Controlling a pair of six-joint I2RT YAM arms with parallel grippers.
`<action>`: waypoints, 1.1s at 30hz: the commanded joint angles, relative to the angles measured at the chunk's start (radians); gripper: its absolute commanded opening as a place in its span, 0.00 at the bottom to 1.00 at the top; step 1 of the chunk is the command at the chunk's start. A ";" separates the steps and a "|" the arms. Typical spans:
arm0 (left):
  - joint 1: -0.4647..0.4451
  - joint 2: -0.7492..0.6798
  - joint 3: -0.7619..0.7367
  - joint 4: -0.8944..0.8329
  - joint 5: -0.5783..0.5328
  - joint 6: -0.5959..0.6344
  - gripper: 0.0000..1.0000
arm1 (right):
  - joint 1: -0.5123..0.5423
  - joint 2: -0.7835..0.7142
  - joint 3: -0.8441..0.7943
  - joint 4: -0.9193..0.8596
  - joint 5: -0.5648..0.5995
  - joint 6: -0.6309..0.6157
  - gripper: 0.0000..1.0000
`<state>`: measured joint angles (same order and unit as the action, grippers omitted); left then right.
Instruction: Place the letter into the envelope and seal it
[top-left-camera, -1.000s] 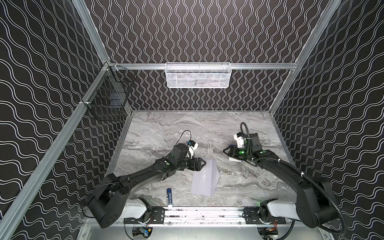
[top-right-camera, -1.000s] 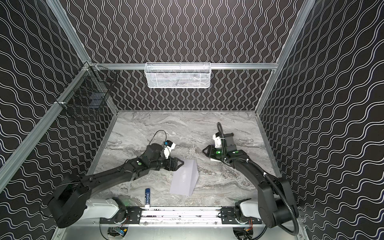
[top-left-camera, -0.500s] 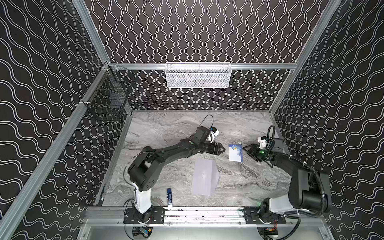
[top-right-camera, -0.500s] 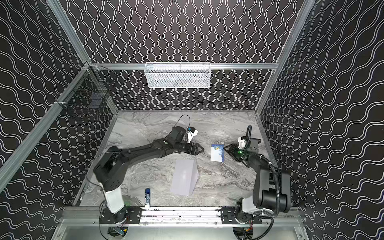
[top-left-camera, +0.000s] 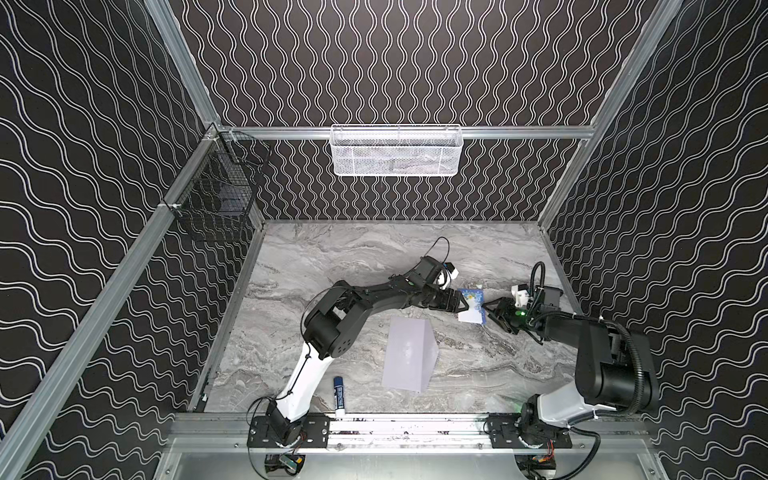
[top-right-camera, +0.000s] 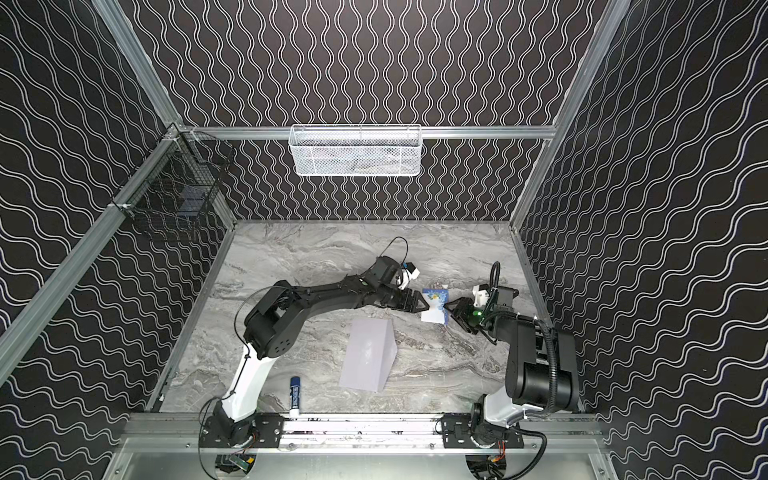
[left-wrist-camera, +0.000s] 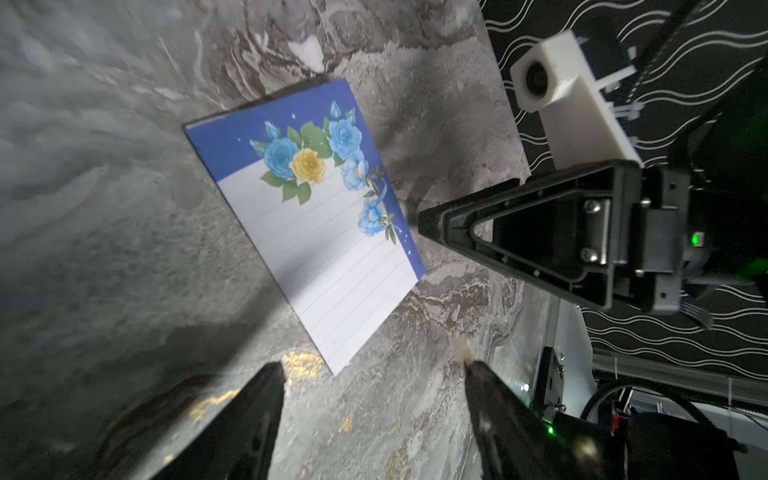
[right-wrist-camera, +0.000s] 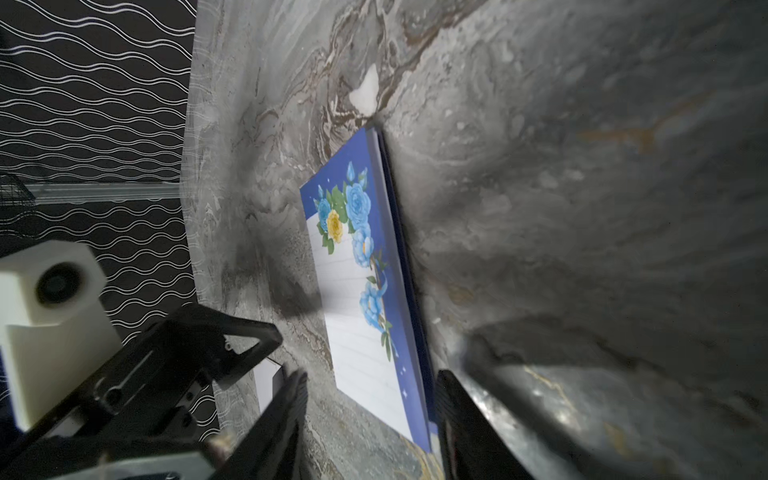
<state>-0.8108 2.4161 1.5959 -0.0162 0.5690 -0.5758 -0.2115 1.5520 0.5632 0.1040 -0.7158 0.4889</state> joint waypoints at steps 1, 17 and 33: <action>-0.004 0.030 0.025 0.018 0.039 -0.034 0.72 | 0.000 0.009 -0.008 0.051 -0.026 0.013 0.51; -0.008 0.089 0.047 0.032 0.064 -0.058 0.66 | 0.015 0.022 -0.013 0.116 -0.091 0.063 0.44; -0.008 0.065 0.002 0.047 0.049 -0.055 0.65 | 0.023 0.032 -0.016 0.112 -0.055 0.049 0.41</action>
<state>-0.8177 2.4855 1.6081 0.0509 0.6353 -0.6285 -0.1905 1.5871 0.5407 0.2234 -0.7959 0.5583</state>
